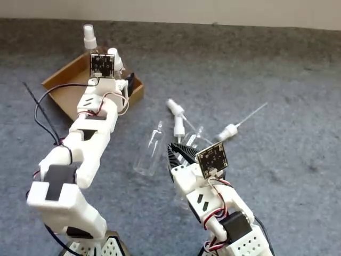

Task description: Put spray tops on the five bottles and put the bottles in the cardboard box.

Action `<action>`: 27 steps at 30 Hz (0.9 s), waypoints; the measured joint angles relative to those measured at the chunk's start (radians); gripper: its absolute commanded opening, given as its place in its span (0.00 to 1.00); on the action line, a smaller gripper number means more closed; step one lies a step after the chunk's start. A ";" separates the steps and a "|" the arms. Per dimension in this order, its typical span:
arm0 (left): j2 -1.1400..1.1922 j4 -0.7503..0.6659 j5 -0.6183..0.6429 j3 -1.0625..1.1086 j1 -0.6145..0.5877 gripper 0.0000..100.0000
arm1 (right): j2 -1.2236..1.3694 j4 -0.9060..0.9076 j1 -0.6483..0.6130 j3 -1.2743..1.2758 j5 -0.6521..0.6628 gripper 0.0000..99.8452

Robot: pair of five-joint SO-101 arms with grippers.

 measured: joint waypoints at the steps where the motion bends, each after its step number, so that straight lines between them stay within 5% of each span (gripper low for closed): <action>1: -0.026 0.000 0.000 0.014 0.000 0.15 | 0.000 0.000 0.000 0.000 0.000 0.02; 20: -0.443 0.015 0.000 0.206 0.018 0.15 | 0.000 0.000 0.000 0.000 0.000 0.02; 27: -0.697 0.338 0.000 0.204 0.054 0.15 | 0.000 0.000 0.000 0.000 0.000 0.02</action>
